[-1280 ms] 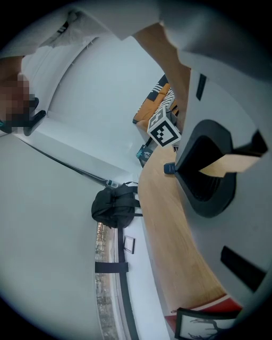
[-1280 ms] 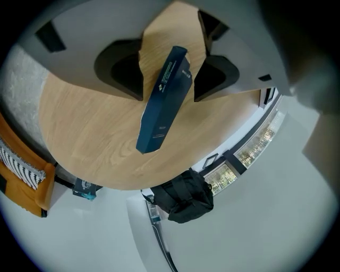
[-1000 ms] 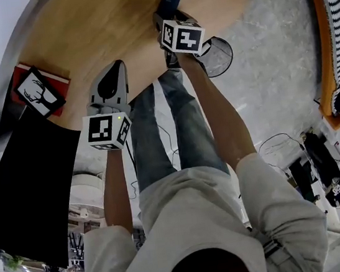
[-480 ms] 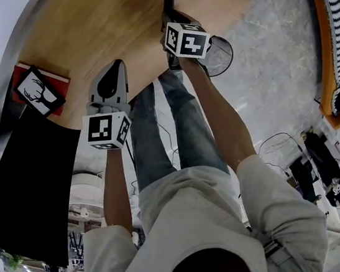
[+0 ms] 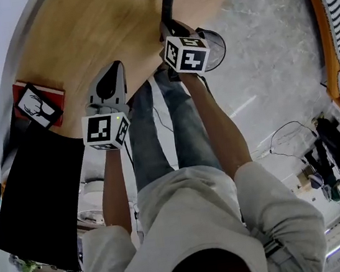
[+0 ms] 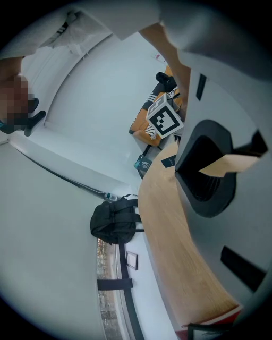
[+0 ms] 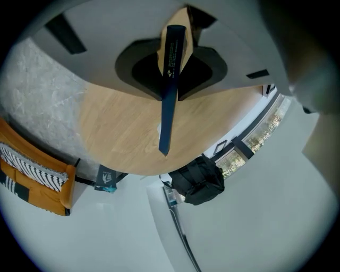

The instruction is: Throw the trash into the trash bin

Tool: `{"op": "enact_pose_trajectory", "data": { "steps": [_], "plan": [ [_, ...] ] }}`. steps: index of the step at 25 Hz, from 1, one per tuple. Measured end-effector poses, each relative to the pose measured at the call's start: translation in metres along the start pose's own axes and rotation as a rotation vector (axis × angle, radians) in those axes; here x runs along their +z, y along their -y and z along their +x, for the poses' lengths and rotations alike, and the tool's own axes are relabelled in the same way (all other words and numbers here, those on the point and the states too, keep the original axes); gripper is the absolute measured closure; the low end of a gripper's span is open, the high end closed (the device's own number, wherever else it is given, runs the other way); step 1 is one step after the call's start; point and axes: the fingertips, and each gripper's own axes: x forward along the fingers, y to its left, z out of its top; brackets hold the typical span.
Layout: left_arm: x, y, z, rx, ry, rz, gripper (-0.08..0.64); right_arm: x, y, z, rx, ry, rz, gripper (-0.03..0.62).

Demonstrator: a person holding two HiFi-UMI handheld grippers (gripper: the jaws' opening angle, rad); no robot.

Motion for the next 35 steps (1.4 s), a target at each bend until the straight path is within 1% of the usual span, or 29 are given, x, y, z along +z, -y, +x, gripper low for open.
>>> {"op": "enact_pose_trajectory", "data": {
  "steps": [6,15,20,25,27,28,29,33,35],
  "plan": [
    [0.004,0.046,0.024,-0.100,-0.027,0.076,0.543,-0.021,0.058,-0.037,-0.076,0.032,0.100,0.488],
    [-0.006,0.122,0.052,-0.251,-0.086,0.184,0.543,-0.088,0.144,-0.091,-0.203,0.031,0.266,0.488],
    [-0.018,0.148,0.059,-0.318,-0.121,0.232,0.543,-0.119,0.170,-0.107,-0.258,0.040,0.345,0.486],
    [-0.026,0.165,0.064,-0.350,-0.151,0.265,0.543,-0.137,0.185,-0.115,-0.278,0.042,0.383,0.482],
    [-0.028,0.170,0.066,-0.358,-0.158,0.277,0.543,-0.145,0.189,-0.116,-0.278,0.034,0.382,0.457],
    [-0.029,0.172,0.067,-0.362,-0.160,0.282,0.543,-0.149,0.192,-0.116,-0.284,0.029,0.379,0.403],
    [-0.029,0.174,0.068,-0.365,-0.162,0.285,0.543,-0.152,0.194,-0.115,-0.291,0.025,0.377,0.331],
    [-0.033,0.179,0.069,-0.373,-0.168,0.291,0.543,-0.161,0.197,-0.118,-0.284,0.020,0.378,0.327],
    [-0.035,0.182,0.069,-0.373,-0.170,0.291,0.543,-0.161,0.196,-0.118,-0.278,0.022,0.368,0.336]
  ]
}}
